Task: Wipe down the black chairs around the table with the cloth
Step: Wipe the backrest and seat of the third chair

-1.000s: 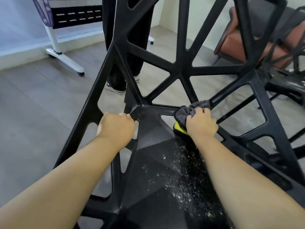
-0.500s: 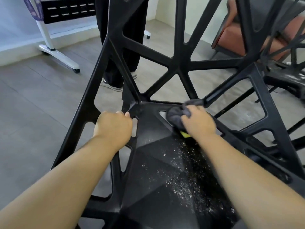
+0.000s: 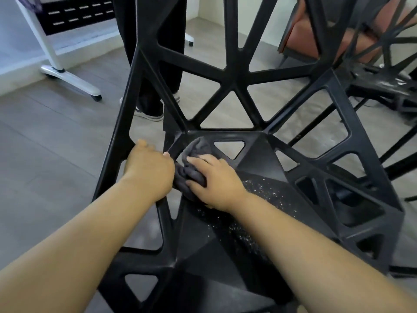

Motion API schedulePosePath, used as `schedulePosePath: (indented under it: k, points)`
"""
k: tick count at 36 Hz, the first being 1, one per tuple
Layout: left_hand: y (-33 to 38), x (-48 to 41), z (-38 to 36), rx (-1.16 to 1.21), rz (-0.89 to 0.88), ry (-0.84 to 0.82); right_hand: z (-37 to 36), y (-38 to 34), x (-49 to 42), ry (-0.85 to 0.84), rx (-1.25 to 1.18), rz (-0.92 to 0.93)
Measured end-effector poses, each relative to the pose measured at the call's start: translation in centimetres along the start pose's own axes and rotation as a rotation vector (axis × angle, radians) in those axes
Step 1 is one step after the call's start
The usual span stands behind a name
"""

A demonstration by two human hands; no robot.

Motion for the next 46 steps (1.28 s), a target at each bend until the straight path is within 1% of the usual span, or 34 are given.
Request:
schedulePosePath:
  k: [1, 3, 5, 8, 10, 11, 13, 14, 16, 19, 21, 23, 25, 26, 28, 30, 32, 35, 37, 38, 39, 40, 43, 46]
  points:
    - [0.0, 0.1, -0.3, -0.022, -0.008, -0.013, 0.0, 0.9, 0.2, -0.011, 0.036, 0.022]
    - [0.2, 0.1, -0.9, -0.056, -0.013, -0.012, 0.9, 3.6, 0.3, 0.019, 0.101, -0.023]
    - [0.2, 0.0, -1.3, -0.076, -0.006, 0.027, 3.0, 7.6, 0.0, 0.118, 0.165, -0.177]
    - [0.4, -0.1, -1.5, -0.091, -0.011, 0.084, 6.5, 13.9, 0.2, 0.258, 0.222, -0.501]
    - [0.7, -0.3, -1.5, -0.089, -0.026, 0.104, 7.8, 15.9, 0.7, 0.327, 0.220, -0.646]
    - [0.7, -0.4, -1.5, -0.078, -0.029, 0.116, 7.8, 15.9, 0.8, 0.329, 0.211, -0.695]
    - [0.6, -0.5, -1.3, -0.062, -0.029, 0.141, 6.9, 14.5, 0.7, 0.278, 0.139, -0.758]
    - [0.6, -0.6, -1.3, -0.061, -0.030, 0.147, 6.0, 13.0, 0.5, 0.238, 0.104, -0.739]
    - [0.7, -0.6, -1.4, -0.062, -0.036, 0.151, 4.1, 8.8, 0.0, 0.190, 0.083, -0.595]
    - [0.7, -0.8, -1.7, -0.077, -0.034, 0.158, 1.3, 1.8, 0.7, 0.114, 0.005, -0.292]
    - [0.8, -0.8, -1.7, -0.087, -0.028, 0.161, 0.3, -1.2, 1.8, 0.054, -0.020, -0.084]
    - [0.9, -0.7, -1.5, -0.099, -0.030, 0.160, 0.5, -1.3, 2.3, -0.023, -0.034, 0.049]
    - [0.9, -0.6, -1.5, -0.101, -0.037, 0.158, 1.1, 0.6, 2.6, -0.089, 0.005, 0.126]
    - [0.8, -0.6, -1.5, -0.097, -0.035, 0.160, 1.4, 2.2, 2.6, -0.093, 0.035, 0.120]
    - [0.7, -0.6, -1.5, -0.082, -0.024, 0.164, 3.0, 6.3, 2.3, -0.027, 0.095, -0.001]
    - [0.7, -0.7, -1.6, -0.073, -0.021, 0.164, 5.4, 11.3, 2.2, 0.086, 0.160, -0.225]
    - [0.7, -0.8, -1.5, -0.074, -0.023, 0.170, 7.2, 15.1, 2.6, 0.153, 0.182, -0.468]
    - [0.6, -0.8, -1.5, -0.071, -0.015, 0.171, 6.9, 15.4, 2.9, 0.189, 0.193, -0.633]
    - [0.6, -0.7, -1.5, -0.064, -0.008, 0.164, 5.8, 13.8, 2.8, 0.193, 0.112, -0.725]
    - [0.6, -0.7, -1.6, -0.058, -0.007, 0.157, 5.2, 12.8, 2.5, 0.182, 0.064, -0.740]
    - [0.6, -0.8, -1.6, -0.052, -0.009, 0.153, 4.4, 11.5, 2.2, 0.154, 0.036, -0.719]
    - [0.6, -0.8, -1.6, -0.047, -0.010, 0.151, 3.6, 9.8, 2.0, 0.115, 0.026, -0.657]
    - [0.6, -0.9, -1.7, -0.049, -0.006, 0.147, 1.2, 4.0, 2.6, -0.003, -0.029, -0.415]
    - [0.6, -0.7, -1.6, -0.054, -0.011, 0.133, 0.5, -0.3, 5.5, -0.042, -0.077, -0.188]
Point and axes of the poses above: each hand's wrist, its own x-axis away from the middle knuckle, its own z-axis out of the back of the hand, y = z × x, the point moved 7 cm from there along -x, towards the middle knuckle, and after that the axes turned 11 degrees about -z, right-handed, at the moved point
